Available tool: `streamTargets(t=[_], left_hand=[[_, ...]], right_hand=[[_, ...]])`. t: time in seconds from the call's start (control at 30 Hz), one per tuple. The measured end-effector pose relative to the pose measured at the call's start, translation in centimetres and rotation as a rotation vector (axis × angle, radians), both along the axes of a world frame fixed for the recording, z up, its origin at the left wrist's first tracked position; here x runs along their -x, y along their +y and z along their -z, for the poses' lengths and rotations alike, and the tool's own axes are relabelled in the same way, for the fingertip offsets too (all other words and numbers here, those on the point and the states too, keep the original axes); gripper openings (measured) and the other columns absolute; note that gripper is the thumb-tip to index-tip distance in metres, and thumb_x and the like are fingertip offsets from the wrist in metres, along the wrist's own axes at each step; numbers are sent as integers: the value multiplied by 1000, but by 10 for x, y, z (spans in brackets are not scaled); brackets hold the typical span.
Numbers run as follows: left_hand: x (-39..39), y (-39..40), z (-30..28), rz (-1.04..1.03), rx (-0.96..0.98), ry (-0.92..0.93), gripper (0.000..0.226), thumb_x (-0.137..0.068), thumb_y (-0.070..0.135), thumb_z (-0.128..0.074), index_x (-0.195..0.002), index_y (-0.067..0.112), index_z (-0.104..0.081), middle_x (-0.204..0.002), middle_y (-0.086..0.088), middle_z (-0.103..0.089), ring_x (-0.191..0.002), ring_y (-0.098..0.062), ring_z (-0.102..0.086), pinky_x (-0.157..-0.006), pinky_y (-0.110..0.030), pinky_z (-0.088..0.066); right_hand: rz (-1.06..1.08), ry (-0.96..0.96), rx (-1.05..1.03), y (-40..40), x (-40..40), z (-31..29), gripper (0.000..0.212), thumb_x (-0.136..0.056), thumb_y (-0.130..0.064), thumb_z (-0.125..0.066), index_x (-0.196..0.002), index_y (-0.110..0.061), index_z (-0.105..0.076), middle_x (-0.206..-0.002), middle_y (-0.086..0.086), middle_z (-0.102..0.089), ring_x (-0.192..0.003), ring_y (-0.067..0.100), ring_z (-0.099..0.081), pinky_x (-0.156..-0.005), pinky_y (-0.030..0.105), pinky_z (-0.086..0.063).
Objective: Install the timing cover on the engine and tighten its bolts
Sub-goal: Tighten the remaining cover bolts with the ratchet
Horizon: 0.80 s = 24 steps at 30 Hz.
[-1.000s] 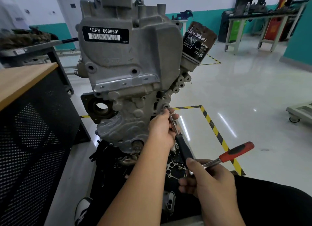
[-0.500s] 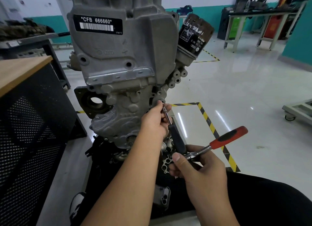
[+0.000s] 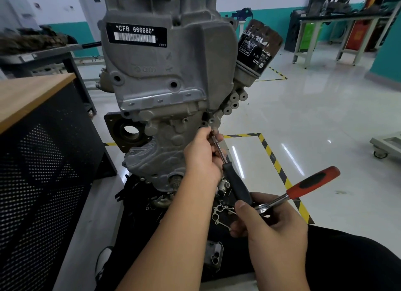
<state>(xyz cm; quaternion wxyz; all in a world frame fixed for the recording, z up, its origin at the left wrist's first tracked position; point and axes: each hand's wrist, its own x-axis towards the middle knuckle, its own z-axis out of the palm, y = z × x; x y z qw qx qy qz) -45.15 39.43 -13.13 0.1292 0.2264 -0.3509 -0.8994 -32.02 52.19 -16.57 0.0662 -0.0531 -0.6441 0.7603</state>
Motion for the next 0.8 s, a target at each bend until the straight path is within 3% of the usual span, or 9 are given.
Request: streamTargets(t=[0.13, 0.33, 0.6, 0.8], left_hand=[[-3, -5, -8, -18, 49, 36, 20, -96, 15, -58, -79, 7, -64, -62, -4, -59, -38, -6, -34, -41, -17, -31], [-1, -6, -12, 39, 123, 35, 19, -96, 14, -57, -82, 5, -67, -57, -7, -60, -33, -5, -36, -37, -16, -30], [-1, -1, -8, -70, 76, 42, 26, -95, 6, -59, -115, -7, -67, -92, -14, -66, -38, -6, -48, -42, -18, -35], [-1, 0, -9, -101, 107, 20, 31, -95, 6, -60, -120, -12, -65, -93, -19, -62, -37, -8, -49, -40, -14, -37]], right_hand=[[0, 15, 42, -2, -3, -1, 19, -79, -2, -81, -89, -14, -70, -57, 14, -67, -44, 28, -66, -45, 28, -55], [35, 19, 65, -7, -5, -1, 22, -77, -8, -85, -91, -10, -69, -57, 14, -67, -43, 29, -66, -45, 36, -57], [20, 28, 66, -7, -7, -2, 19, -78, -7, -85, -88, -10, -69, -56, 14, -66, -42, 29, -64, -43, 31, -54], [2, 23, 91, -6, -8, -6, 22, -76, -12, -85, -91, -9, -69, -55, 14, -65, -42, 28, -65, -45, 35, -56]])
